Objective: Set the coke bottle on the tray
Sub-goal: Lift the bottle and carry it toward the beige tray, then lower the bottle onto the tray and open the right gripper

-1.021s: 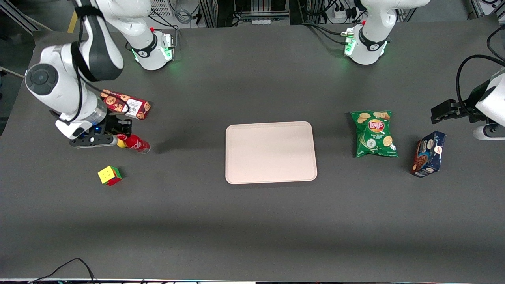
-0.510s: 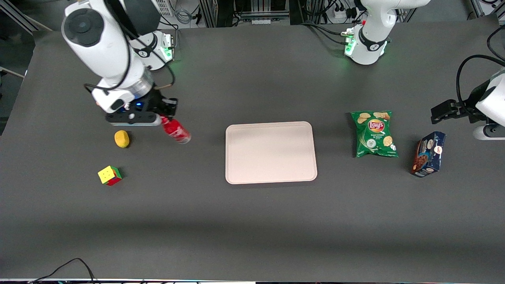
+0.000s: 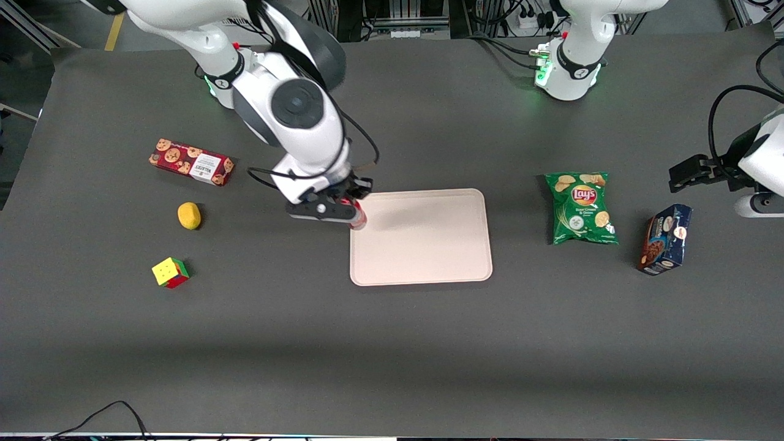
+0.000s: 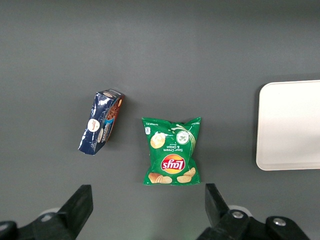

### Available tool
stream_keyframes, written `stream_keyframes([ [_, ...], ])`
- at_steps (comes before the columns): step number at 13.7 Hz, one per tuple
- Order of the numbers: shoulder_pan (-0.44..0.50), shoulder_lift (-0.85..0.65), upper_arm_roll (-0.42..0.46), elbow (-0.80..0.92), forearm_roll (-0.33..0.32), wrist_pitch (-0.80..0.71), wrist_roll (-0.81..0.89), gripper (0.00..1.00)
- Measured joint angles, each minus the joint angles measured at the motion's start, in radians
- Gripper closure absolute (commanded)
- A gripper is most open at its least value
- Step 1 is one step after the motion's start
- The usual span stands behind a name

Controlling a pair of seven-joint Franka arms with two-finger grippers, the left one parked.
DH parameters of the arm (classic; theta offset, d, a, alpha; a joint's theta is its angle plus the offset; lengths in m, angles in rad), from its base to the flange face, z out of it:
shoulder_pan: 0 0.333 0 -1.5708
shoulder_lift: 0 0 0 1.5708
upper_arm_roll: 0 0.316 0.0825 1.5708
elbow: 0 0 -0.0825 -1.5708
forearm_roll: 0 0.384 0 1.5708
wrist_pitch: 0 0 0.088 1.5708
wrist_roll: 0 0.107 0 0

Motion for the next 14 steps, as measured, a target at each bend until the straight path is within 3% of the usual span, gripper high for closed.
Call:
stream_keyframes([
  [2,0.018,0.078,-0.004,0.017,-0.051,0.051,0.047,1.0],
  [12,0.021,0.158,-0.009,-0.032,-0.117,0.162,0.095,1.0],
  [13,0.021,0.159,-0.009,-0.033,-0.118,0.162,0.095,0.9],
  [14,0.021,0.16,-0.009,-0.033,-0.118,0.162,0.095,0.66],
])
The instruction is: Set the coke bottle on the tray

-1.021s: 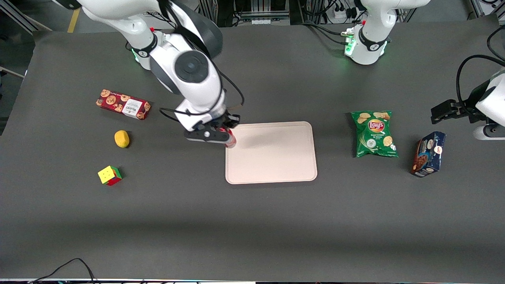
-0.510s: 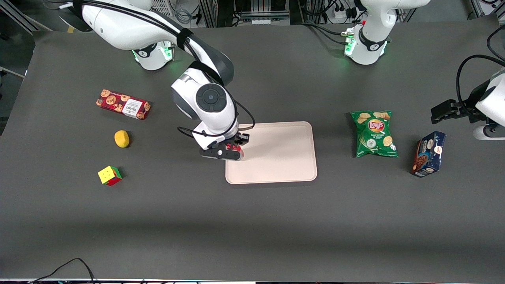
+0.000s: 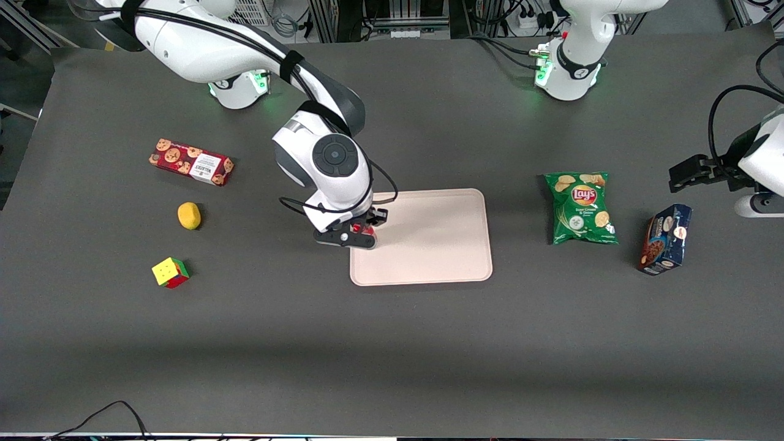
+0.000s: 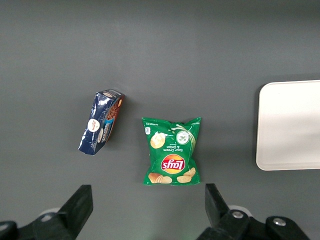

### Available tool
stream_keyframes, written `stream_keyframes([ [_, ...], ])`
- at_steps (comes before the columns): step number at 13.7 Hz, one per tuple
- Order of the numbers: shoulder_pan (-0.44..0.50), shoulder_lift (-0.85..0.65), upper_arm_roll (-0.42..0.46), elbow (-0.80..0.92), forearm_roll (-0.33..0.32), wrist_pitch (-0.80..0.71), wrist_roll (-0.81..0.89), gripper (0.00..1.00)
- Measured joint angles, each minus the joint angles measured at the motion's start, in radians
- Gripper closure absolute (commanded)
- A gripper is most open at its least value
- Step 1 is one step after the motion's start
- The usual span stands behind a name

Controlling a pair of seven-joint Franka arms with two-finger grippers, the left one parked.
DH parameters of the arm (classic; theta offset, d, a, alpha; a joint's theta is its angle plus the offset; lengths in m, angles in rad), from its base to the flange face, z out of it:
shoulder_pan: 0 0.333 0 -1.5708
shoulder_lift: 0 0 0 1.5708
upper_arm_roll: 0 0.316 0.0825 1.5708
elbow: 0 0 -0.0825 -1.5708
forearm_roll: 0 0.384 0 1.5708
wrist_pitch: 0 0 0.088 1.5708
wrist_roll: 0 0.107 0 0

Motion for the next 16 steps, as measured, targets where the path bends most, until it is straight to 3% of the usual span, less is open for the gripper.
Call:
stream_keyframes([
  [1,0.0,0.001,0.0,0.0,0.0,0.001,0.0,0.63],
  [3,0.0,0.003,0.0,-0.001,0.0,0.01,0.001,0.06],
  [4,0.0,0.006,0.0,-0.001,-0.002,0.019,0.006,0.0],
  [11,-0.021,-0.002,0.001,0.012,-0.039,0.057,0.07,0.0],
  [13,-0.069,-0.057,0.002,0.032,0.003,0.059,0.062,0.0],
  [16,-0.174,-0.169,0.001,0.037,0.058,0.008,-0.089,0.0],
])
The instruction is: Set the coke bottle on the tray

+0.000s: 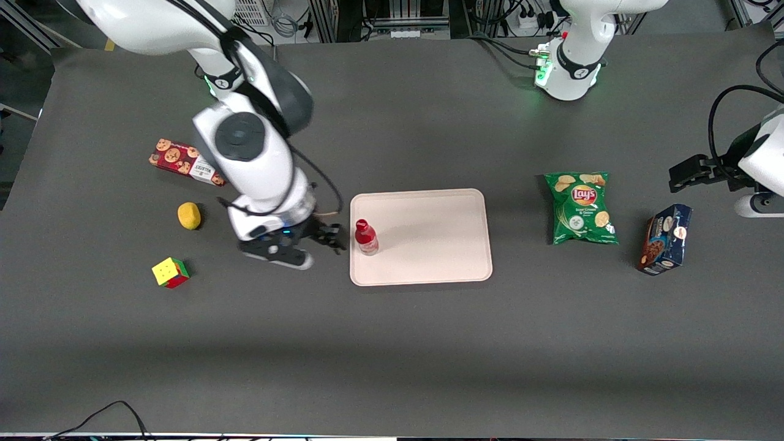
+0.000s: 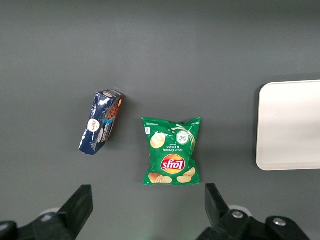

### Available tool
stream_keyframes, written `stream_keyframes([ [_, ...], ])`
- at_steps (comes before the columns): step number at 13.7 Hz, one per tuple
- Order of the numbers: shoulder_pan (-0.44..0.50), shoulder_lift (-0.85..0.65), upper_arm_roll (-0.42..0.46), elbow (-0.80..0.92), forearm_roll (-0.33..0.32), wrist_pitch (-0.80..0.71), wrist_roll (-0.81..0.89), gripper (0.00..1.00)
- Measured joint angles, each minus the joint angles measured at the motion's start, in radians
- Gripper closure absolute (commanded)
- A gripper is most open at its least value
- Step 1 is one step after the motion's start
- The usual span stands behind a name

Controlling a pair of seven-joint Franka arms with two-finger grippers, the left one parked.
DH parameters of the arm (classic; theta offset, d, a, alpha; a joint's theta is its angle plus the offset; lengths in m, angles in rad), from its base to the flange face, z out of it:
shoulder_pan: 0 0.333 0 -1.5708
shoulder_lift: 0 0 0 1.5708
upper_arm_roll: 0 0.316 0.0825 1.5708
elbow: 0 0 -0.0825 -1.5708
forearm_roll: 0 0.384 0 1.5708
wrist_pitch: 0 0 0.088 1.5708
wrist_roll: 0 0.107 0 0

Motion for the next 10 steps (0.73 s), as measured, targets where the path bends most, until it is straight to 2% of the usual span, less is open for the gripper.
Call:
stream_keyframes([
  [3,-0.087,-0.093,-0.052,-0.001,0.062,-0.076,-0.119,0.0],
  [5,-0.095,-0.152,-0.147,-0.006,0.129,-0.122,-0.196,0.0],
  [10,-0.097,-0.317,-0.433,-0.104,0.261,-0.158,-0.657,0.0],
])
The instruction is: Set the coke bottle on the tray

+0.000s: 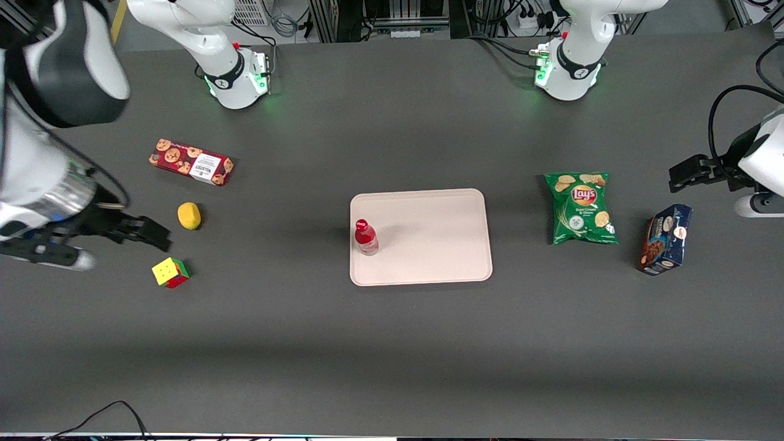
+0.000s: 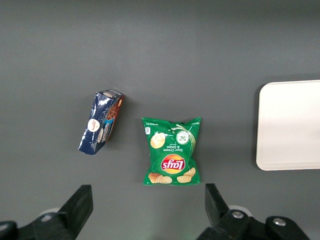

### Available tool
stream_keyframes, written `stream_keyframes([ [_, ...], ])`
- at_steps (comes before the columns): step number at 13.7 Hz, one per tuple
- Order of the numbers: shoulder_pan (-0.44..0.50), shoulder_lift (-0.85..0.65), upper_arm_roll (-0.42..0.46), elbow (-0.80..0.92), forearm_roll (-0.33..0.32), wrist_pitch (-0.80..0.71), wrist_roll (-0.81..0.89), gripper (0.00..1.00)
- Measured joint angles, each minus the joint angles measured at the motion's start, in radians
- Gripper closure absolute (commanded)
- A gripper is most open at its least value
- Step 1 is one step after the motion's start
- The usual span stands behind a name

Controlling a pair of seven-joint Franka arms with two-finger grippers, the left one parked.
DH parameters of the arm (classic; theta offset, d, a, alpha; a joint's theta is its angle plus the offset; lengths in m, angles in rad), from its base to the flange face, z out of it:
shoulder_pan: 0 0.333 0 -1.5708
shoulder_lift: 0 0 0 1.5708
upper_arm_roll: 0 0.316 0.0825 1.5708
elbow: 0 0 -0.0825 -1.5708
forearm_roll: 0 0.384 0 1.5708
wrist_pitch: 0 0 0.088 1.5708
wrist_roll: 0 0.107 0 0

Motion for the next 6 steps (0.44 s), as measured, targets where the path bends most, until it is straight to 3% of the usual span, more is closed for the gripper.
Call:
stream_keyframes([
  [3,-0.001,-0.069,-0.097,-0.04,0.009,-0.054,-0.158,0.0],
  [6,0.0,-0.093,-0.137,-0.04,0.01,-0.089,-0.26,0.0],
])
